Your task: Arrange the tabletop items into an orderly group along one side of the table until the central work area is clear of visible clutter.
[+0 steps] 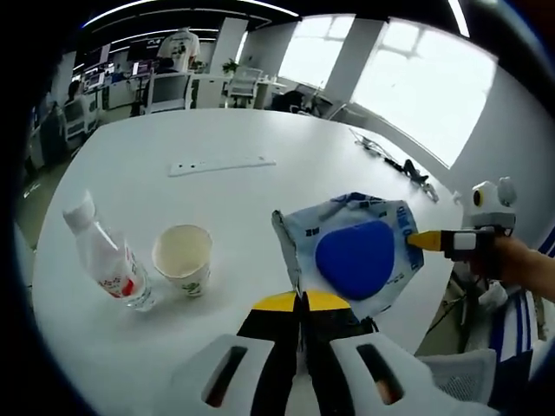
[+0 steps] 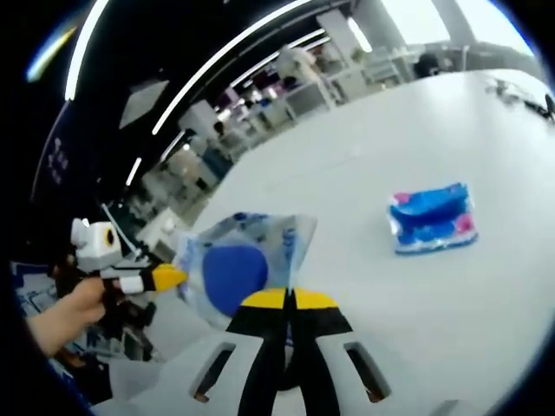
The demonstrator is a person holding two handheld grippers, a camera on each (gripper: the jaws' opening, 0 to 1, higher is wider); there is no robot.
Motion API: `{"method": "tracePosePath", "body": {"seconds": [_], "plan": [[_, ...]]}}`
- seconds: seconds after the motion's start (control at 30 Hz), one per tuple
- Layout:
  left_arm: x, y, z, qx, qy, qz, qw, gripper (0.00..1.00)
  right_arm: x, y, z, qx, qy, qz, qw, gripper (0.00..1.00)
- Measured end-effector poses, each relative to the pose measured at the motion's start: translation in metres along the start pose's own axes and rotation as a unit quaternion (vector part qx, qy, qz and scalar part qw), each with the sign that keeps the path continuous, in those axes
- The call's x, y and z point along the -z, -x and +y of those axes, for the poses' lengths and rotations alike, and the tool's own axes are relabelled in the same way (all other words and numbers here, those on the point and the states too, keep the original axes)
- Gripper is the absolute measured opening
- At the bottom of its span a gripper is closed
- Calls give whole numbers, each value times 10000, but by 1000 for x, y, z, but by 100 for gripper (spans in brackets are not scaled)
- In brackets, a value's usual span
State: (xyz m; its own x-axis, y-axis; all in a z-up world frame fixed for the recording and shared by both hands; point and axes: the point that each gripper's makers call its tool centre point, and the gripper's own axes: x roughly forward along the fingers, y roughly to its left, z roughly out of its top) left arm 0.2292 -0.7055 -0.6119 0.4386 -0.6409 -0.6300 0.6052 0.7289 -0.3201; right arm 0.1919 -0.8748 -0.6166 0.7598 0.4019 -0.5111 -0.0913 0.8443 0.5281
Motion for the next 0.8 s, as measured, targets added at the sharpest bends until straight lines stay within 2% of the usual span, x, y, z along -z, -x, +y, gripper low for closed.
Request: {"method": "tracePosePath", "body": {"seconds": [0.33,0.57,0.8], "plan": [[1,-17,10,-71,4,111,9999,0,-9,-18,-9,58,84,37,9999,0],[-5,-29,15,-81,4,134,9999,0,-16,-28,-18,101,108,64,9999,0],[-6,-45,25,-221,-94,234,9994,0,-22,-43,-24,139,153,96,9997,0]]}}
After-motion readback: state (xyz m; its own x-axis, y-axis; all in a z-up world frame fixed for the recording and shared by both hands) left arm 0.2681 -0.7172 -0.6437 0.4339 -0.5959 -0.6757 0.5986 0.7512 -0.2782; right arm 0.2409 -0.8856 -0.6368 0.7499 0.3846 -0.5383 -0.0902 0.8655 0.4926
